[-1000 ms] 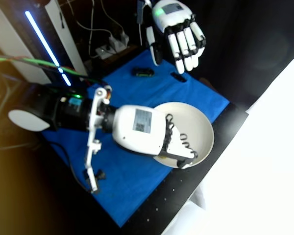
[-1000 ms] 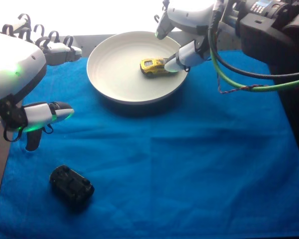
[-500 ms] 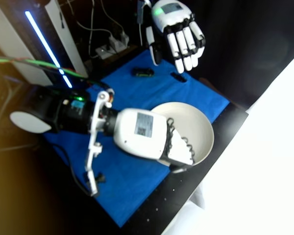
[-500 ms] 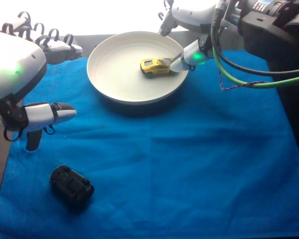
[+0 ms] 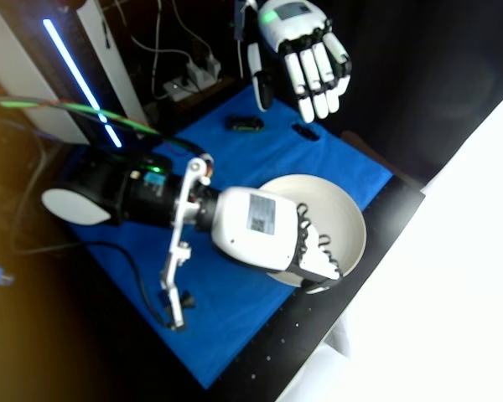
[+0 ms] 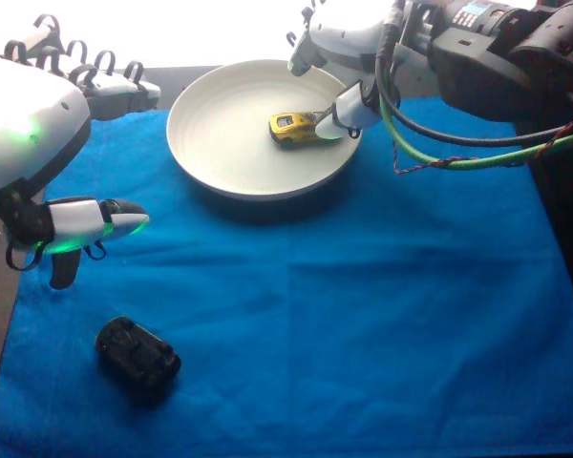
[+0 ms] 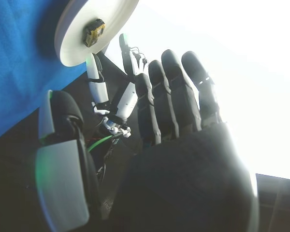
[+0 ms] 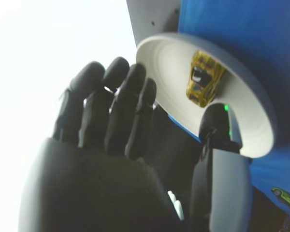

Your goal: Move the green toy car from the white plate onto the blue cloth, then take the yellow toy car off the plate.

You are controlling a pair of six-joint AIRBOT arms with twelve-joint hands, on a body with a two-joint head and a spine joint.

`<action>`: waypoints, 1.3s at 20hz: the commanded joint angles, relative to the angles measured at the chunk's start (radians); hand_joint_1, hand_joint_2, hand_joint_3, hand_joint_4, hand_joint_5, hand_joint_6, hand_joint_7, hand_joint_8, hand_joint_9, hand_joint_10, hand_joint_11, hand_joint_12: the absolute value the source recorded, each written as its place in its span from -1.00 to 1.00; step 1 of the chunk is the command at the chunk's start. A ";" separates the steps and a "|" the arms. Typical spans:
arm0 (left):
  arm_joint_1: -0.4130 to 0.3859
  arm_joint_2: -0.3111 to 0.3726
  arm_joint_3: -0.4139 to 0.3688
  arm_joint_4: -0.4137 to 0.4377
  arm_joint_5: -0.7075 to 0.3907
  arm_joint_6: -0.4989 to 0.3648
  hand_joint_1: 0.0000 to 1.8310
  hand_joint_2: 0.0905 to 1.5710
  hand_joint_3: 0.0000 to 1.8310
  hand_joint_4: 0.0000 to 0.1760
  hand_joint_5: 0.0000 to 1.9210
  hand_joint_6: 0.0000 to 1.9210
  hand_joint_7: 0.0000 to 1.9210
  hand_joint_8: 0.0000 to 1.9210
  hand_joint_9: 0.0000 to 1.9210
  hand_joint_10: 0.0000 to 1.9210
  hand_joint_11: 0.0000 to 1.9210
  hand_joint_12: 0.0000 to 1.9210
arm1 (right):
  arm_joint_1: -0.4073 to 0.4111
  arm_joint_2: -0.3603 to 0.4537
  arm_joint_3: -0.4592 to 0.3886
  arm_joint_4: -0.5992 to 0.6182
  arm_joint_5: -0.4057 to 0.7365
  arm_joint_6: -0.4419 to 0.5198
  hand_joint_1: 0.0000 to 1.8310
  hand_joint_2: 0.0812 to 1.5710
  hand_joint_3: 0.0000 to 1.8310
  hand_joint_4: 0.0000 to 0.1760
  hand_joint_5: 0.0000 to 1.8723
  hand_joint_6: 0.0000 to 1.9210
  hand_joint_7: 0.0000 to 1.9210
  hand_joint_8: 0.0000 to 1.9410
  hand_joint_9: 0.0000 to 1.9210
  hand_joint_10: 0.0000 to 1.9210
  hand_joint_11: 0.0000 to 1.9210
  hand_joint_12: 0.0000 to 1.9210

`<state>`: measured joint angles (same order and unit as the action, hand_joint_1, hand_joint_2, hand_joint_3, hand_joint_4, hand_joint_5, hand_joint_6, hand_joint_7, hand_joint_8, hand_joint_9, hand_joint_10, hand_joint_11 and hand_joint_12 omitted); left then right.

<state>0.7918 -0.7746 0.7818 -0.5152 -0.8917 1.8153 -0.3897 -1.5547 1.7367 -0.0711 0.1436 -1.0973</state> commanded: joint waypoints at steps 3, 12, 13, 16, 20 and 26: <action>-0.006 0.009 -0.004 0.036 -0.126 -0.004 -0.12 0.25 -1.00 -1.00 -0.46 -0.99 -0.43 -0.99 -0.55 -0.68 -1.00 0.53 | 0.018 -0.010 0.004 0.004 0.105 -0.003 -0.08 0.22 -1.00 -1.00 -0.27 -1.00 -0.28 -0.95 -0.59 -0.18 -0.90 0.79; -0.002 0.015 -0.008 0.037 -0.137 -0.013 -0.16 0.27 -0.99 -1.00 -0.48 -1.00 -0.44 -1.00 -0.52 -0.66 -0.97 0.52 | 0.004 -0.047 0.018 0.004 0.095 -0.003 -0.10 0.23 -1.00 -1.00 -0.32 -0.98 -0.28 -0.98 -0.33 -0.74 -0.82 0.64; -0.001 0.015 -0.008 0.037 -0.138 -0.013 -0.16 0.27 -1.00 -1.00 -0.49 -1.00 -0.44 -1.00 -0.53 -0.66 -0.99 0.51 | 0.000 -0.049 0.018 0.003 0.095 -0.003 -0.10 0.23 -1.00 -1.00 -0.30 -0.99 -0.28 -0.99 -0.34 -0.75 -0.83 0.61; -0.001 0.015 -0.008 0.037 -0.140 -0.013 -0.17 0.28 -0.99 -1.00 -0.49 -1.00 -0.44 -1.00 -0.53 -0.67 -0.97 0.51 | -0.011 -0.057 0.022 0.003 0.093 -0.003 -0.10 0.23 -1.00 -1.00 -0.31 -1.00 -0.27 -0.99 -0.32 -0.73 -0.77 0.58; -0.001 0.015 -0.008 0.038 -0.140 -0.013 -0.18 0.28 -1.00 -1.00 -0.49 -1.00 -0.44 -0.99 -0.51 -0.69 -0.97 0.50 | -0.025 -0.068 0.035 0.003 0.085 -0.003 -0.14 0.26 -1.00 -1.00 -0.37 -1.00 -0.29 -1.00 -0.36 -0.79 -0.82 0.53; 0.000 0.015 -0.007 0.038 -0.142 -0.013 -0.18 0.27 -1.00 -1.00 -0.49 -1.00 -0.46 -1.00 -0.50 -0.75 -0.97 0.45 | -0.037 -0.077 0.048 0.004 0.078 -0.003 -0.07 0.30 -1.00 -1.00 -0.38 -1.00 -0.27 -1.00 -0.44 -0.50 -0.81 0.63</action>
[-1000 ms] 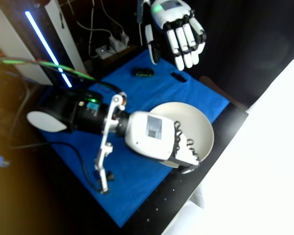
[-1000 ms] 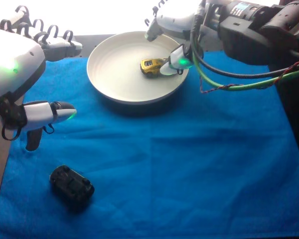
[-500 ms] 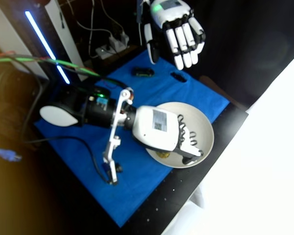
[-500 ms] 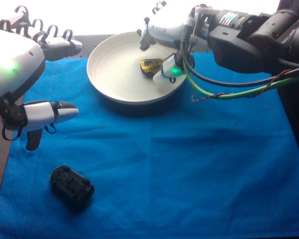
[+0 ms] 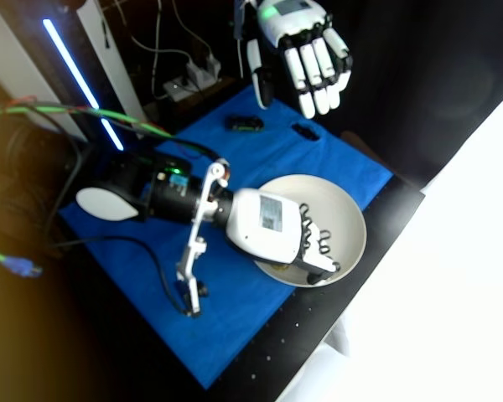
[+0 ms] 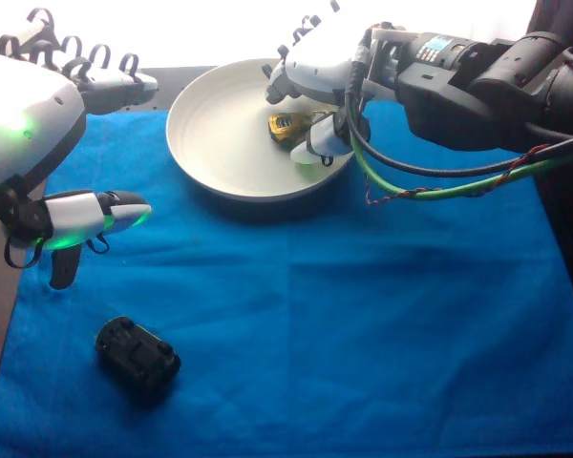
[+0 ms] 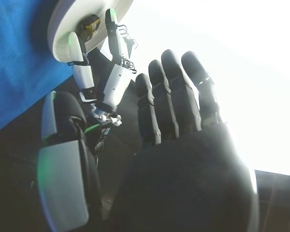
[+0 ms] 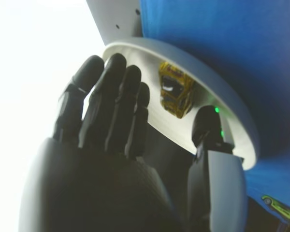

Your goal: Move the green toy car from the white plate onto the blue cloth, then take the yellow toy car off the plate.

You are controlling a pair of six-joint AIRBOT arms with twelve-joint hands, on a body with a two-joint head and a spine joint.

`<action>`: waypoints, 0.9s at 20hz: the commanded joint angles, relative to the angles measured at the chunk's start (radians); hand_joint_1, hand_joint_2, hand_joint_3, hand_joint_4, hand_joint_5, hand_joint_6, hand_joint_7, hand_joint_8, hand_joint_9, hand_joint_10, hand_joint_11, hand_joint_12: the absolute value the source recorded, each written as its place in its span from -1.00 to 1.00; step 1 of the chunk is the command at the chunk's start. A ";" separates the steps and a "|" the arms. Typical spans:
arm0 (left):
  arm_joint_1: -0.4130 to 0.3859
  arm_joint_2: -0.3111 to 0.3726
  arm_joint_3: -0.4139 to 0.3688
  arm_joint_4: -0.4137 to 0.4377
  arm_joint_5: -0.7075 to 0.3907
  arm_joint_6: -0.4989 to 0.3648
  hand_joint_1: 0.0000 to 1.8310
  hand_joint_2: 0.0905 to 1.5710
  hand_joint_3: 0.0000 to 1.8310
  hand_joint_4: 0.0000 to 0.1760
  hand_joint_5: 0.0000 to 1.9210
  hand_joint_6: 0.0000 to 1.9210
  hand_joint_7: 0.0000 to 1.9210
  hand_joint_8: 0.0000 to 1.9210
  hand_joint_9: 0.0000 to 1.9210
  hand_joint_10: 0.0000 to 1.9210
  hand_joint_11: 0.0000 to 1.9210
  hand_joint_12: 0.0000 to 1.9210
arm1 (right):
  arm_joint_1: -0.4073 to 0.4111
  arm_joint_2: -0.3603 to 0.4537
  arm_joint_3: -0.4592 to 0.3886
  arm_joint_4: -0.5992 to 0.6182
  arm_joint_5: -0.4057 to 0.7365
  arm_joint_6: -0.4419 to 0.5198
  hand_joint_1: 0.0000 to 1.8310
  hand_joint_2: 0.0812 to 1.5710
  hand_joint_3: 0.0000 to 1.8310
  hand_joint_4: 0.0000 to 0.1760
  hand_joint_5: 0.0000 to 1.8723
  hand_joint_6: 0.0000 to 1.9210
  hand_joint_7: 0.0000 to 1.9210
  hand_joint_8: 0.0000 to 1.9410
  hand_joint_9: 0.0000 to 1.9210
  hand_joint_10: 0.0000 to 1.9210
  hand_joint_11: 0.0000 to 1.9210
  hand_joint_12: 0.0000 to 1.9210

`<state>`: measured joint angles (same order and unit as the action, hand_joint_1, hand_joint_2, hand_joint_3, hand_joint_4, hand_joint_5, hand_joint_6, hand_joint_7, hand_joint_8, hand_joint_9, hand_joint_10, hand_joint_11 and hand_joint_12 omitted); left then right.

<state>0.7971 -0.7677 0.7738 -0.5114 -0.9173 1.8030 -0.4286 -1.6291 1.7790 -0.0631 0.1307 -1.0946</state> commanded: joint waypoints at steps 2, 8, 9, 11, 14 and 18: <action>-0.006 0.007 0.001 0.035 -0.116 -0.002 -0.15 0.30 -0.99 -1.00 -0.48 -1.00 -0.46 -1.00 -0.49 -0.75 -0.96 0.47 | 0.002 -0.006 0.009 -0.004 0.090 -0.006 0.01 0.32 -1.00 -1.00 -0.31 -0.98 -0.23 -0.98 -0.40 -0.47 -0.78 0.60; -0.004 0.008 0.001 0.037 -0.119 -0.010 -0.14 0.30 -1.00 -1.00 -0.48 -0.99 -0.45 -1.00 -0.48 -0.75 -0.93 0.46 | 0.002 -0.007 0.012 -0.004 0.090 -0.006 0.23 0.50 -1.00 -1.00 -0.13 0.26 -0.10 -0.97 -0.34 -0.48 -0.81 0.60; -0.003 0.008 0.001 0.037 -0.119 -0.011 -0.15 0.29 -1.00 -1.00 -0.47 -0.99 -0.44 -0.99 -0.47 -0.75 -0.93 0.46 | 0.002 -0.007 0.012 -0.004 0.090 -0.006 0.29 0.53 -1.00 -1.00 -0.06 0.29 -0.27 0.08 -0.34 -0.41 -0.79 0.67; -0.001 0.008 0.001 0.036 -0.120 -0.012 -0.14 0.30 -1.00 -1.00 -0.48 -1.00 -0.45 -1.00 -0.49 -0.76 -0.96 0.49 | 0.002 -0.007 0.012 -0.004 0.090 -0.006 0.30 0.52 -1.00 -1.00 -0.04 0.27 -0.28 0.38 -0.29 -0.09 -0.62 0.73; 0.002 0.009 0.001 0.035 -0.122 -0.017 -0.17 0.29 -1.00 -1.00 -0.48 -1.00 -0.44 -1.00 -0.49 -0.75 -0.97 0.53 | 0.002 -0.009 0.015 -0.004 0.090 -0.006 0.30 0.51 -1.00 -1.00 -0.03 0.17 -0.23 0.40 -0.28 0.07 -0.56 0.76; 0.006 0.009 0.001 0.031 -0.123 -0.019 -0.14 0.29 -1.00 -1.00 -0.49 -1.00 -0.45 -1.00 -0.50 -0.76 -0.99 0.52 | 0.002 -0.011 0.011 -0.004 0.090 -0.006 0.28 0.52 -1.00 -1.00 -0.11 0.19 -0.19 0.44 -0.27 0.17 -0.50 0.79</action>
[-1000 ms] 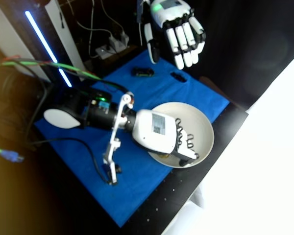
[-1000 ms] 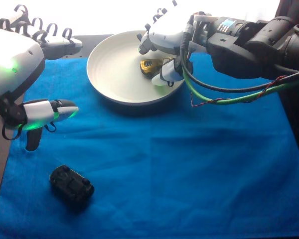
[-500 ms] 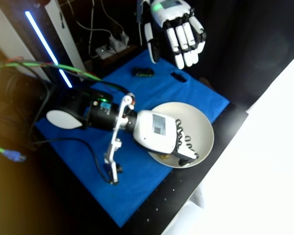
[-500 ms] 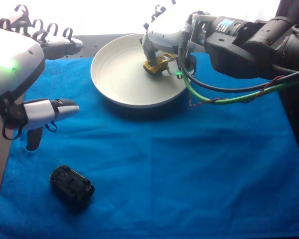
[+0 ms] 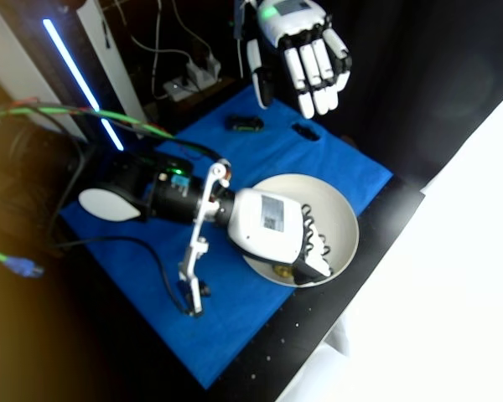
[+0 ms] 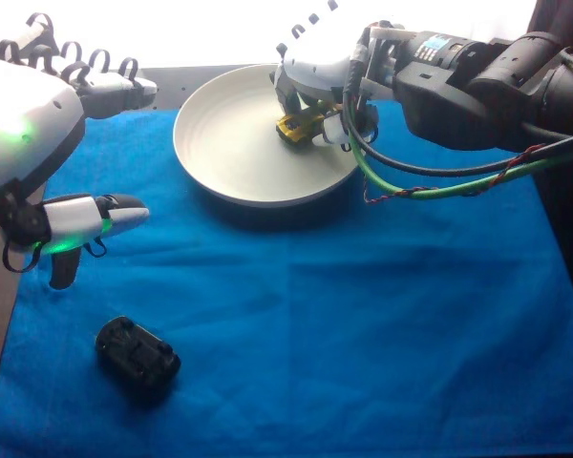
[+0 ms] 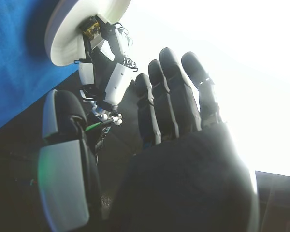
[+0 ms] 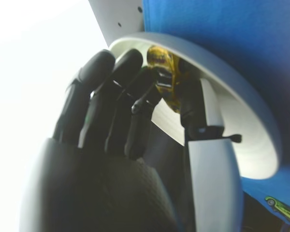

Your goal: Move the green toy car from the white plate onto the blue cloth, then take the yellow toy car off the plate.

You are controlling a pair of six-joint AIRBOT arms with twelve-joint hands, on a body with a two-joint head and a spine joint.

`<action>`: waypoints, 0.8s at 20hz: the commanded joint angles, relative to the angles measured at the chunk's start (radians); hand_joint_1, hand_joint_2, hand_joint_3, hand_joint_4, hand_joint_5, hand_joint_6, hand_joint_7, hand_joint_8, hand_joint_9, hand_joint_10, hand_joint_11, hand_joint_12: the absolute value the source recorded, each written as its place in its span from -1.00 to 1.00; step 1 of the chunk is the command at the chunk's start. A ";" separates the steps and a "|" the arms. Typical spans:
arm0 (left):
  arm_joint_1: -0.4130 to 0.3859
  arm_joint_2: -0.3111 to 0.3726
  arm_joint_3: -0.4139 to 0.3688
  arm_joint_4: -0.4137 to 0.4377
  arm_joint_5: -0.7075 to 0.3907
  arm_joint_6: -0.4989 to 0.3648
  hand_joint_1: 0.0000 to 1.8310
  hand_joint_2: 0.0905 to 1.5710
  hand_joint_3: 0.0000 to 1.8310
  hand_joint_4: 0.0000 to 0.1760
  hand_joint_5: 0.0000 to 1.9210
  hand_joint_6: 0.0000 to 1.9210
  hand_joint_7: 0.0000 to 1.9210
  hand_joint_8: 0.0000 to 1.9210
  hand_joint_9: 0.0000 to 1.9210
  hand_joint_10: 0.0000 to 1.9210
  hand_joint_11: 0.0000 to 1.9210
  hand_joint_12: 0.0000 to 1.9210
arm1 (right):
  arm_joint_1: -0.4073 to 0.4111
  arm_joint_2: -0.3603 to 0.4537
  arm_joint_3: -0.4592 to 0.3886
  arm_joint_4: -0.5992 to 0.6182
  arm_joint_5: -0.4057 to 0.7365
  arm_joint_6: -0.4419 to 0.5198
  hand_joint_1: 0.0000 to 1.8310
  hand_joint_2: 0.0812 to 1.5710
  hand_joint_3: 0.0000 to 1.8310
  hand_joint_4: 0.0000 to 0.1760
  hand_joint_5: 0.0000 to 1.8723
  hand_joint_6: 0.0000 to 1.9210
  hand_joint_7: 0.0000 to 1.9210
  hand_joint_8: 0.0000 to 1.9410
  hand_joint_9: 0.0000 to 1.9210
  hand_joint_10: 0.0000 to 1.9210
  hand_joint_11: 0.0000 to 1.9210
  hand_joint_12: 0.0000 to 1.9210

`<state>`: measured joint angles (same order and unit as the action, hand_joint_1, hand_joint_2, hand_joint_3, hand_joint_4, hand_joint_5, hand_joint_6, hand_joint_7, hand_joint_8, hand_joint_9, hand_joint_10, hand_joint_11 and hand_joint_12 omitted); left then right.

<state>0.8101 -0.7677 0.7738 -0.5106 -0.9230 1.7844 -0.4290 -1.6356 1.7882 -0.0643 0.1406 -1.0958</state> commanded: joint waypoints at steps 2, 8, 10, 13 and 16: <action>-0.005 0.009 0.002 0.026 -0.117 -0.001 -0.13 0.28 -1.00 -1.00 -0.49 -1.00 -0.47 -1.00 -0.51 -0.76 -0.98 0.53 | 0.003 -0.001 -0.009 -0.003 0.080 -0.005 0.28 0.52 -1.00 -1.00 -0.13 0.22 -0.18 0.43 -0.26 0.16 -0.47 0.77; -0.003 0.009 0.002 0.016 -0.115 -0.001 -0.13 0.26 -1.00 -0.77 -0.50 -1.00 -0.49 -1.00 -0.54 -0.79 -1.00 0.42 | 0.038 0.062 -0.077 -0.003 0.093 -0.005 0.35 0.47 -1.00 -1.00 -0.09 0.03 -0.06 0.38 -0.16 0.24 -0.35 0.79; -0.002 0.008 0.002 0.011 -0.113 -0.001 -0.14 0.27 -1.00 -0.88 -0.51 -1.00 -0.49 -0.99 -0.53 -0.80 -0.99 0.39 | 0.050 0.085 -0.107 -0.003 0.101 -0.012 0.36 0.46 -1.00 -1.00 -0.08 0.00 -0.04 0.39 -0.13 0.35 -0.31 0.82; -0.001 0.008 0.002 0.005 -0.110 -0.001 -0.17 0.27 -1.00 -0.67 -0.50 -1.00 -0.47 -1.00 -0.50 -0.87 -1.00 0.38 | 0.058 0.115 -0.152 -0.003 0.112 -0.030 0.36 0.46 -1.00 -1.00 -0.06 -0.04 -0.04 0.41 -0.07 0.53 -0.18 0.97; 0.000 0.008 0.003 -0.001 -0.106 -0.001 -0.19 0.30 -1.00 -0.91 -0.51 -1.00 -0.47 -1.00 -0.48 -0.89 -0.99 0.40 | 0.070 0.165 -0.208 -0.003 0.134 -0.043 0.36 0.46 -1.00 -1.00 -0.04 -0.08 -0.06 0.44 -0.11 0.63 -0.19 1.00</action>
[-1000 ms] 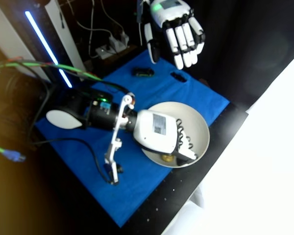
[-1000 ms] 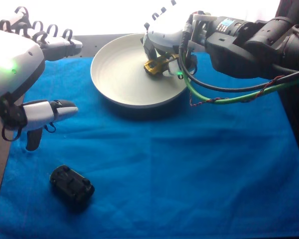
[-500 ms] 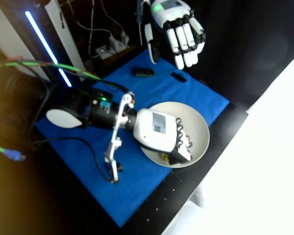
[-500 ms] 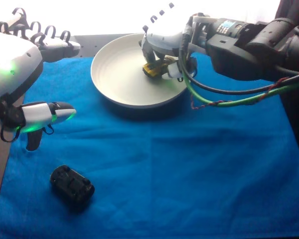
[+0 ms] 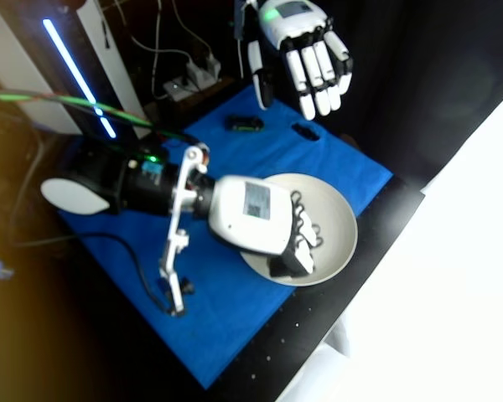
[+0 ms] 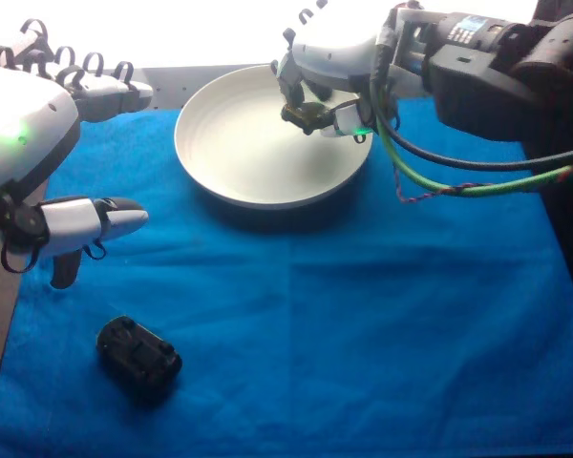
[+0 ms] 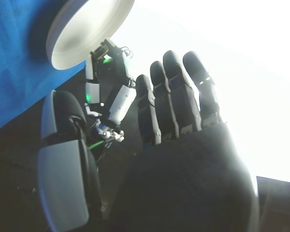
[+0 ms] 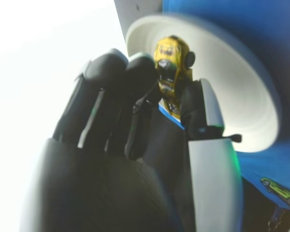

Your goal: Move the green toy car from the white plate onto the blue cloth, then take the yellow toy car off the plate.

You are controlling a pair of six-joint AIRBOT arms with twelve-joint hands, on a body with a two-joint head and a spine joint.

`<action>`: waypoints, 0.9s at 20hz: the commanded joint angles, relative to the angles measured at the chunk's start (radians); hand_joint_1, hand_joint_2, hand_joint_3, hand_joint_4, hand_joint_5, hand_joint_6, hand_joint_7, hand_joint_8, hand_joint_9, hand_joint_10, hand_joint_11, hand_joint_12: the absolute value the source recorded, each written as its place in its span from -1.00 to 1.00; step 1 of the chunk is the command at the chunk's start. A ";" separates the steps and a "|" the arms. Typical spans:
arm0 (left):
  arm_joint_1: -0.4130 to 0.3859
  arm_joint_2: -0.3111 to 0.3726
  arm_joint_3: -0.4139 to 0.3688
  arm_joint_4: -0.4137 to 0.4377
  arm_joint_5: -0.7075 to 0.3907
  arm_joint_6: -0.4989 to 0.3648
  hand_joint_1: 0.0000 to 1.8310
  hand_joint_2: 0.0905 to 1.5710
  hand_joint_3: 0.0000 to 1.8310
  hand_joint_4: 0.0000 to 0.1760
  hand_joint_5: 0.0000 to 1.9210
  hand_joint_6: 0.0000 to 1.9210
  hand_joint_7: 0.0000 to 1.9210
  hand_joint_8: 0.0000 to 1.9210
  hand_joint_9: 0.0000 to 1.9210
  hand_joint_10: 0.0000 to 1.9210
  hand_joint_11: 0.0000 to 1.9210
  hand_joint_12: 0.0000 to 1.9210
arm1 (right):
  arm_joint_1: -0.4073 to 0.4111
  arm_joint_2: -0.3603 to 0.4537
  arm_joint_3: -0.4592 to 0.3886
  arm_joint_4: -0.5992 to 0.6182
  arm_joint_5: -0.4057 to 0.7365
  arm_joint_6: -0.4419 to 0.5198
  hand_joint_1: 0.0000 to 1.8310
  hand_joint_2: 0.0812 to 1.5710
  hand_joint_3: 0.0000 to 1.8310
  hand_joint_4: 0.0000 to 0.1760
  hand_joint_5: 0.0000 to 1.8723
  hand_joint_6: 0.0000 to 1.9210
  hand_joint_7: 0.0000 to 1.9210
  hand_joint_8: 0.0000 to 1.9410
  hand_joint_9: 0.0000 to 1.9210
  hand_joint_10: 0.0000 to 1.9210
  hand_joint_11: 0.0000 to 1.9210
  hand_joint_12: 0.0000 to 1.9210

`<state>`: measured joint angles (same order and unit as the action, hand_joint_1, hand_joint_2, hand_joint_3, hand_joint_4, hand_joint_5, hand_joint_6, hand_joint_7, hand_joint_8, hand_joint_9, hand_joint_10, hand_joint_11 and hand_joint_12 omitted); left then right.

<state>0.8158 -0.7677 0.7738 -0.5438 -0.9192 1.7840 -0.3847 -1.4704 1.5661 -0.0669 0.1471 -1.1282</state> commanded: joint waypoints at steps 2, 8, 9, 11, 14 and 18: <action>-0.004 0.008 0.003 0.027 -0.109 0.000 -0.20 0.30 -1.00 -0.84 -0.51 -1.00 -0.47 -1.00 -0.48 -0.90 -1.00 0.37 | 0.034 0.041 -0.032 0.000 0.153 -0.016 0.36 0.47 -1.00 -1.00 -0.03 -0.11 -0.10 0.52 -0.08 0.81 -0.08 1.00; -0.001 0.008 0.006 0.010 -0.097 0.000 -0.20 0.30 -1.00 -0.95 -0.50 -0.99 -0.45 -0.99 -0.45 -0.91 -1.00 0.46 | 0.049 0.196 -0.205 0.000 0.219 -0.070 0.28 0.43 -1.00 -1.00 0.01 0.05 0.02 0.62 0.00 1.00 0.03 1.00; 0.002 0.008 0.006 0.006 -0.096 0.000 -0.21 0.30 -1.00 -0.93 -0.49 -0.99 -0.41 -0.98 -0.41 -0.90 -1.00 0.47 | 0.049 0.233 -0.243 0.000 0.234 -0.078 0.26 0.42 -1.00 -1.00 0.00 0.12 0.14 0.83 0.19 1.00 0.24 1.00; 0.013 0.008 0.005 -0.001 -0.098 0.000 -0.19 0.31 -1.00 -1.00 -0.49 -0.99 -0.42 -0.99 -0.46 -0.92 -1.00 0.35 | 0.048 0.283 -0.301 0.000 0.263 -0.079 0.27 0.41 -1.00 -1.00 0.02 0.08 0.17 0.98 0.29 1.00 0.36 1.00; 0.024 0.009 0.004 -0.014 -0.099 0.000 -0.17 0.30 -1.00 -1.00 -0.47 -0.99 -0.41 -0.99 -0.43 -0.91 -1.00 0.45 | 0.047 0.369 -0.399 -0.001 0.310 -0.109 0.27 0.42 -1.00 -1.00 -0.01 0.12 0.11 0.99 0.22 1.00 0.28 1.00; 0.032 0.014 -0.001 -0.025 -0.099 0.000 -0.21 0.32 -1.00 -1.00 -0.51 -1.00 -0.46 -1.00 -0.46 -0.94 -1.00 0.41 | -0.024 0.475 -0.524 -0.016 0.423 -0.111 0.32 0.47 -1.00 -1.00 -0.06 0.11 -0.07 0.38 -0.17 0.59 -0.31 0.94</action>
<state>0.8539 -0.7582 0.7719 -0.6075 -0.9024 1.7840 -0.4397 -0.9806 1.0225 -0.0845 0.4412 -1.2324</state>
